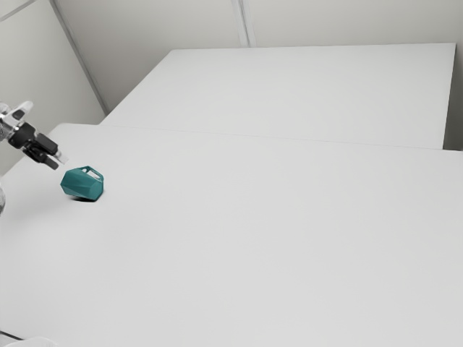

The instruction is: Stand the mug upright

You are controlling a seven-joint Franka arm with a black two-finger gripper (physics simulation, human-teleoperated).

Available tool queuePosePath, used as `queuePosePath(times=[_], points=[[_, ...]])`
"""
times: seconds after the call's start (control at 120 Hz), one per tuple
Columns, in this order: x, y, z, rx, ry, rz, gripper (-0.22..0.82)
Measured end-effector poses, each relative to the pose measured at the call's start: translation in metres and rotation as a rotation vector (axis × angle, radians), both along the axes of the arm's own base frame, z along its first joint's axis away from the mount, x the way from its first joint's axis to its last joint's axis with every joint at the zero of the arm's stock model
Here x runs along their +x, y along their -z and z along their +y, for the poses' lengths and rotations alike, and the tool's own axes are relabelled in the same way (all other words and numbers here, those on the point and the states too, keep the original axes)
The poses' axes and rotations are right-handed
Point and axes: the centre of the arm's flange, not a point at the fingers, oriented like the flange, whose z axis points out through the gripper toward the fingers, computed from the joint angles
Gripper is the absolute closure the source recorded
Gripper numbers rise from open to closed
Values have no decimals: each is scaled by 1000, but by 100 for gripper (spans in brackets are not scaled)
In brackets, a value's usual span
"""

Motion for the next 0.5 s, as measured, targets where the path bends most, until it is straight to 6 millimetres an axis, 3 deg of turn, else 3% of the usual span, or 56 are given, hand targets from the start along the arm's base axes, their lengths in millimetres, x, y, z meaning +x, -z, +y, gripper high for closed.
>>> queuePosePath(times=[0.167,0.283,0.5], points=[[4,46,24,-47,1,-82,0],[-1,61,36,-63,3,-115,0],[-1,75,35,-123,28,-166,0]])
